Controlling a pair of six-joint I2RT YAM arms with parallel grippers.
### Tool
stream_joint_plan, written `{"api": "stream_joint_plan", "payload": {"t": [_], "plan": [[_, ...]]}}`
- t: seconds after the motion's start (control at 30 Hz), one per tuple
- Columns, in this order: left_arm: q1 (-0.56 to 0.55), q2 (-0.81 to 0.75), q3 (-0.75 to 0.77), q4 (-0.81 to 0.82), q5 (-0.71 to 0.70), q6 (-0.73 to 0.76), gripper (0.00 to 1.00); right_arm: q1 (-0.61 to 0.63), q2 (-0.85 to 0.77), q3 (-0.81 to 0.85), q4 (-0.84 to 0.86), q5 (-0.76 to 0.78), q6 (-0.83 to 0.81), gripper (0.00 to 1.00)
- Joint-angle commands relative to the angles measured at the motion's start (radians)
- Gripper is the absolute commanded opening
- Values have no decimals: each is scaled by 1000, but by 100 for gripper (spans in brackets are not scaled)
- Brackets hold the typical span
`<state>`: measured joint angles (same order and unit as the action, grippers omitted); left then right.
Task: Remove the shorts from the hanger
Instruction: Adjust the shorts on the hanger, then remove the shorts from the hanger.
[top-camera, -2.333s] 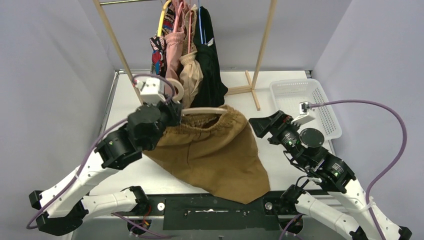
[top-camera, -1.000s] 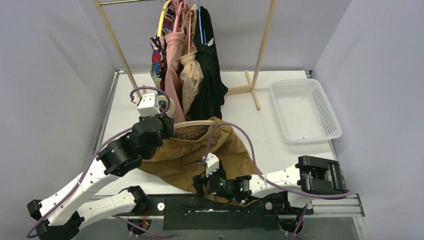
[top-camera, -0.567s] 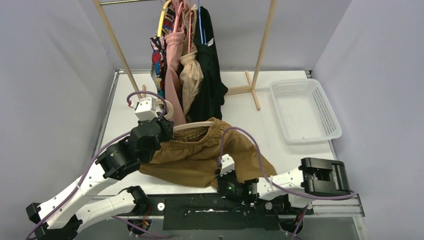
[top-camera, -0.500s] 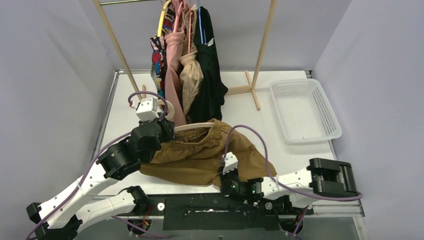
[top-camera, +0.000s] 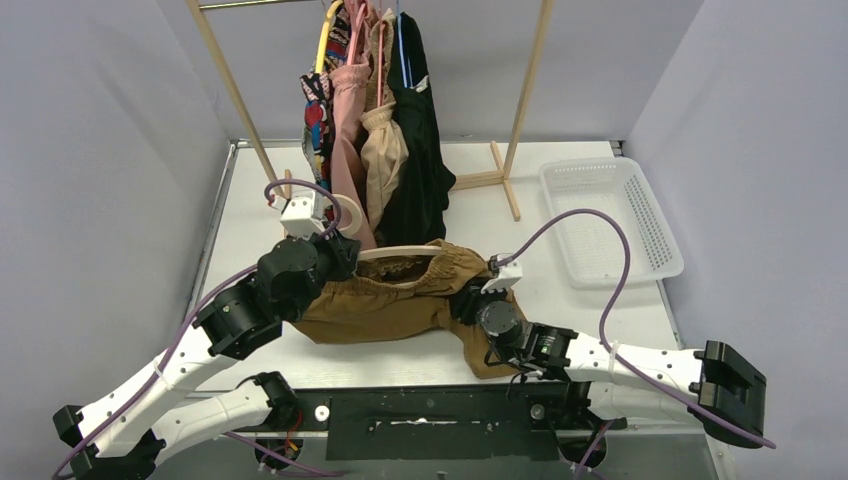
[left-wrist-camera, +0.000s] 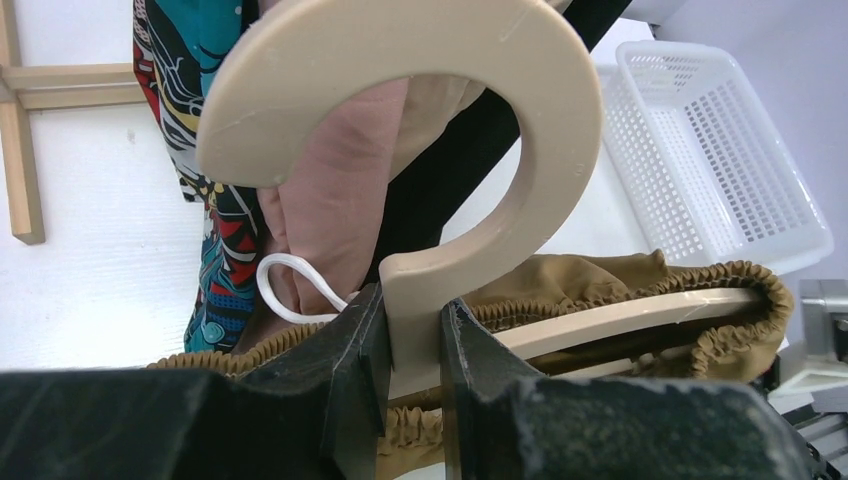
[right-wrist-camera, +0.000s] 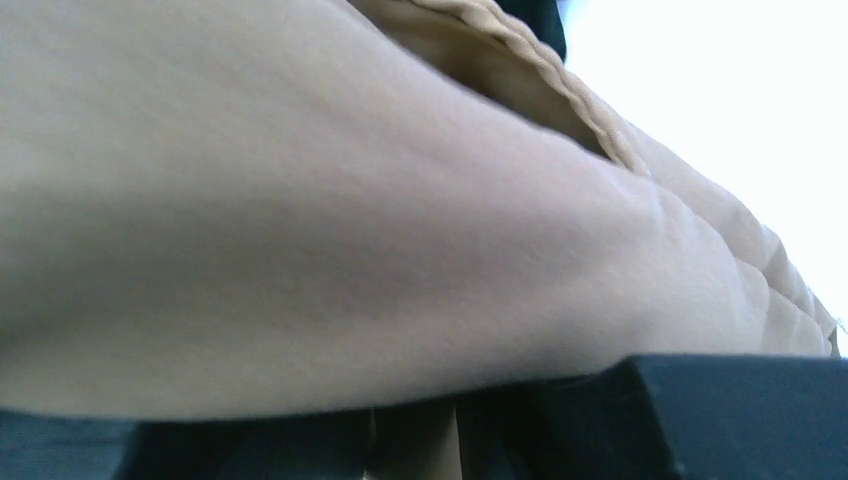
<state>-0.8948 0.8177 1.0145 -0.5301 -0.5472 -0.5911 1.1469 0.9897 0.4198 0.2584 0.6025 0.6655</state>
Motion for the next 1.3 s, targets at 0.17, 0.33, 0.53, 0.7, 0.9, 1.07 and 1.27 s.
{"api": "stream_joint_plan", "payload": {"t": [0.17, 0.33, 0.53, 0.7, 0.9, 1.07, 1.27], "plan": [[4, 0, 41, 42, -46, 47, 0, -15, -71, 86, -432, -200, 364, 57], [3, 14, 33, 29, -125, 78, 0, -15, -181, 127, -546, -215, 403, 71], [2, 49, 19, 13, -147, 73, 0, -15, -281, 204, -585, -169, 381, 86], [0, 57, -28, 33, -116, 25, 0, -15, -275, 297, -558, -159, 305, 87], [-6, 68, -53, 46, -115, -4, 0, -16, -119, 498, -664, -107, 319, 85], [-7, 85, -42, 35, -100, 2, 0, -15, 27, 612, -769, -56, 392, 79], [-9, 77, -37, 12, -122, -3, 0, -14, 129, 667, -902, 4, 474, 59]]}}
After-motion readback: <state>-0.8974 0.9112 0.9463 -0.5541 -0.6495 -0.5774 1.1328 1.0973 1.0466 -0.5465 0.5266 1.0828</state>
